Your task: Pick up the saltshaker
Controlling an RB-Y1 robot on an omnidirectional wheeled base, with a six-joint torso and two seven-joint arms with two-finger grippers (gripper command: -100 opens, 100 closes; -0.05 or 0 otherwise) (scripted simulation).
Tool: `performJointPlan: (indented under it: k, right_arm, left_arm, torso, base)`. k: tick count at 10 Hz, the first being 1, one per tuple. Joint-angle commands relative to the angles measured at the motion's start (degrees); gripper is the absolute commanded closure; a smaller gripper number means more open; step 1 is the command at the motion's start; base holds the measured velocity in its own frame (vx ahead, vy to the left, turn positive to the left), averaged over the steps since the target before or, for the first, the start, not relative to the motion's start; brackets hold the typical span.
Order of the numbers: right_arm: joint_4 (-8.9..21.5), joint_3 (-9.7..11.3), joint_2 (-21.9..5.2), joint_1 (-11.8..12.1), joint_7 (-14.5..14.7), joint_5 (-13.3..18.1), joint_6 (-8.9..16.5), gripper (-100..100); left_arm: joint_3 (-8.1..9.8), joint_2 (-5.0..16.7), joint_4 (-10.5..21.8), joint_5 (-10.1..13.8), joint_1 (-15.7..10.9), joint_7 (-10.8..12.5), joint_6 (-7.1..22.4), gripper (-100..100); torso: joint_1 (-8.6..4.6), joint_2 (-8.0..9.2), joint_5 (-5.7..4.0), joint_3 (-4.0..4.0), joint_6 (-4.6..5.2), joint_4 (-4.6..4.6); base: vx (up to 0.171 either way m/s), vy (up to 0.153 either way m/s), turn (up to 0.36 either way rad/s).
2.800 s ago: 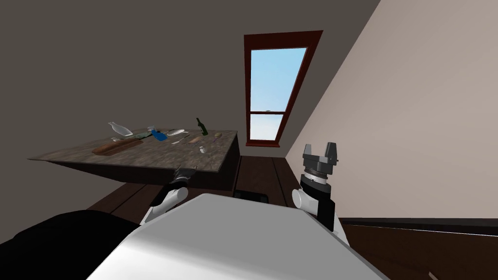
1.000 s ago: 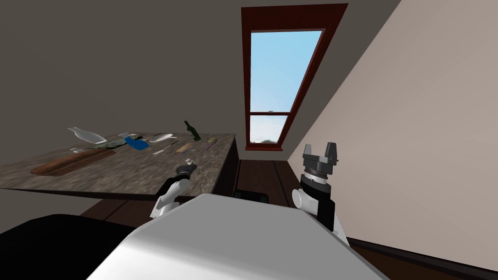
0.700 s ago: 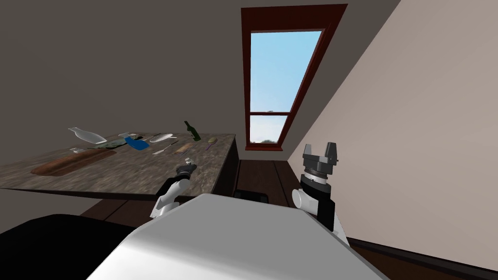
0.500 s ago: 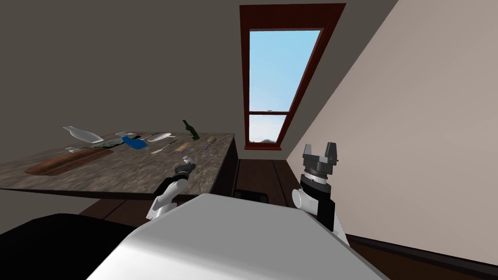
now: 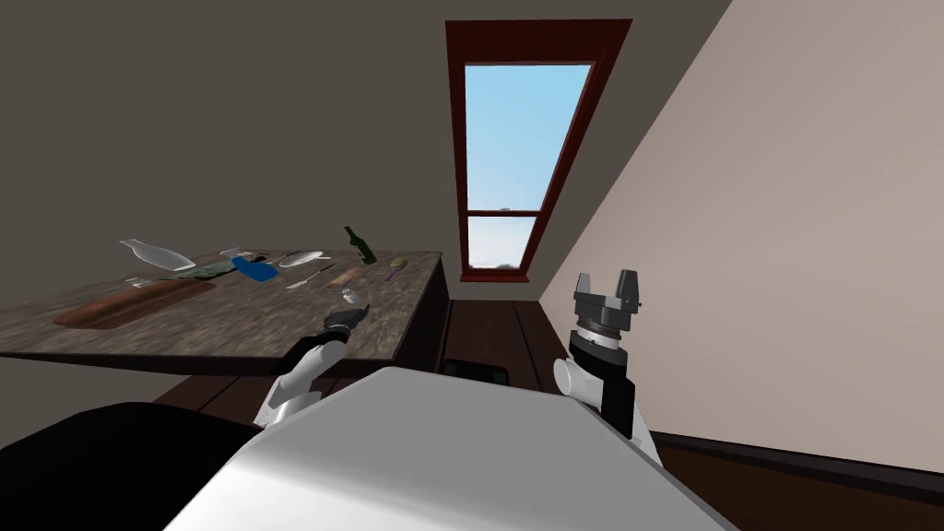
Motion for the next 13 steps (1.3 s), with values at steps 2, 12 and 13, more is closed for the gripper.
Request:
performJointPlan:
  k: [2,12,13]
  right_arm:
    - [0.0,0.0,0.0,0.0,0.0,0.0,0.0,0]
    - [0.0,0.0,0.0,0.0,0.0,0.0,0.0,0]
    - [0.0,0.0,0.0,0.0,0.0,0.0,0.0,0]
  left_arm:
    - [0.47,1.1,-2.3,1.9,1.9,3.4,2.3,-100]
    - [7.56,0.6,-6.7,8.2,7.0,11.2,13.1,-100]
    - [8.80,-0.1,-7.0,8.6,7.5,11.4,14.4,-100]
  torso:
    - [0.03,-0.01,0.01,0.00,0.00,0.00]
    - [0.47,-0.73,0.11,-0.41,0.00,-0.15]
    - [0.60,-0.89,0.14,-0.51,0.01,-0.19]
  base:
    - [-0.043,-0.052,-0.012]
    - [0.059,0.013,0.008]
    - [0.178,0.094,0.000]
